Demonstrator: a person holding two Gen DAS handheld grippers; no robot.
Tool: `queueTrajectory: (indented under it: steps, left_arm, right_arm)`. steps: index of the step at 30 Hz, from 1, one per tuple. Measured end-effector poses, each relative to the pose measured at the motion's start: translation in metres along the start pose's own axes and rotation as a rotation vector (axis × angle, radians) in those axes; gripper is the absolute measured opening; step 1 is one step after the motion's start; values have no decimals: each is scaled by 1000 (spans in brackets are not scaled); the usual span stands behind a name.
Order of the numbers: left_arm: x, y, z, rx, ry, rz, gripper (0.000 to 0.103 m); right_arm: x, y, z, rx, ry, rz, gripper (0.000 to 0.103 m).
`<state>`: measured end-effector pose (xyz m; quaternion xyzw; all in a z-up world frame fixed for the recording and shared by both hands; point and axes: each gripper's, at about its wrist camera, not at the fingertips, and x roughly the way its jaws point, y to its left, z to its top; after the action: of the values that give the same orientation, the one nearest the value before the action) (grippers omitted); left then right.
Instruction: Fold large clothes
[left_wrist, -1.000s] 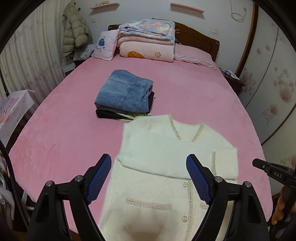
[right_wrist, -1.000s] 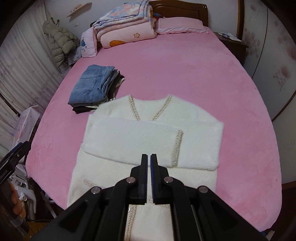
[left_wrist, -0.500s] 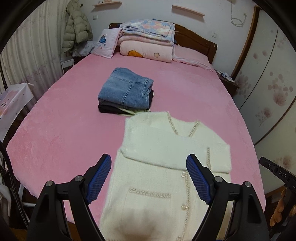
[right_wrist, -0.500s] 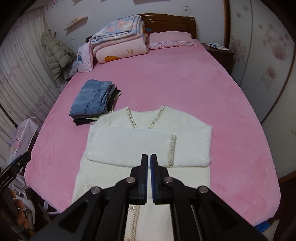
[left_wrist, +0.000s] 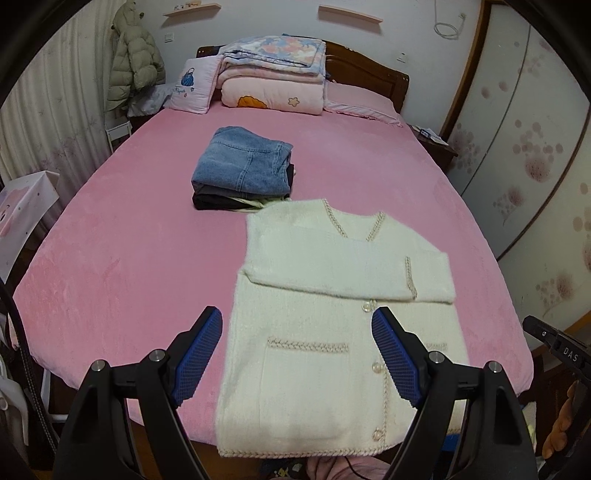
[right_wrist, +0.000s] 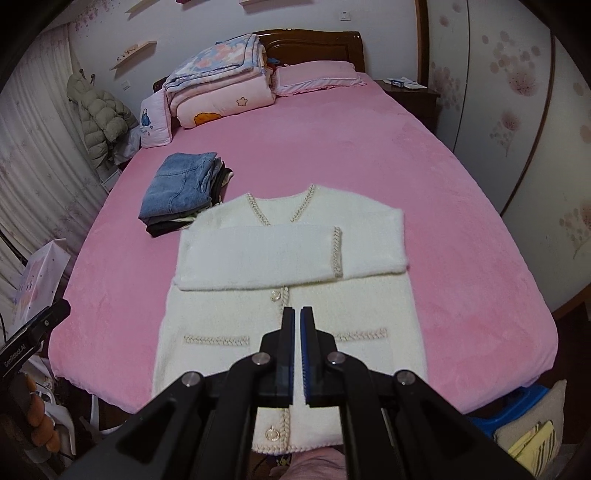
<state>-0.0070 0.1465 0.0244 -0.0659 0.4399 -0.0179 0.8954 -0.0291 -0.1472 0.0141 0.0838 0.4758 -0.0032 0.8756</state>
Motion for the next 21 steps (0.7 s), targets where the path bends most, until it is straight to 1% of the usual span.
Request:
queueTrajectory:
  steps: [5, 9, 15, 19, 21]
  left_arm:
    - [-2, 0, -18, 16, -6, -9, 82]
    - [0, 1, -29, 21, 15, -16, 82]
    - [9, 4, -44, 38, 38, -7, 82]
    - [17, 12, -53, 28, 59, -15, 82]
    - [22, 16, -58, 27, 62, -4, 82]
  right_arm:
    - [-3, -6, -24, 26, 20, -16, 2]
    - [-5, -10, -39, 36, 30, -30, 3]
    - [-6, -15, -58, 40, 19, -48, 3]
    - [-3, -18, -68, 43, 27, -54, 3]
    - [-2, -20, -74, 45, 31, -52, 3]
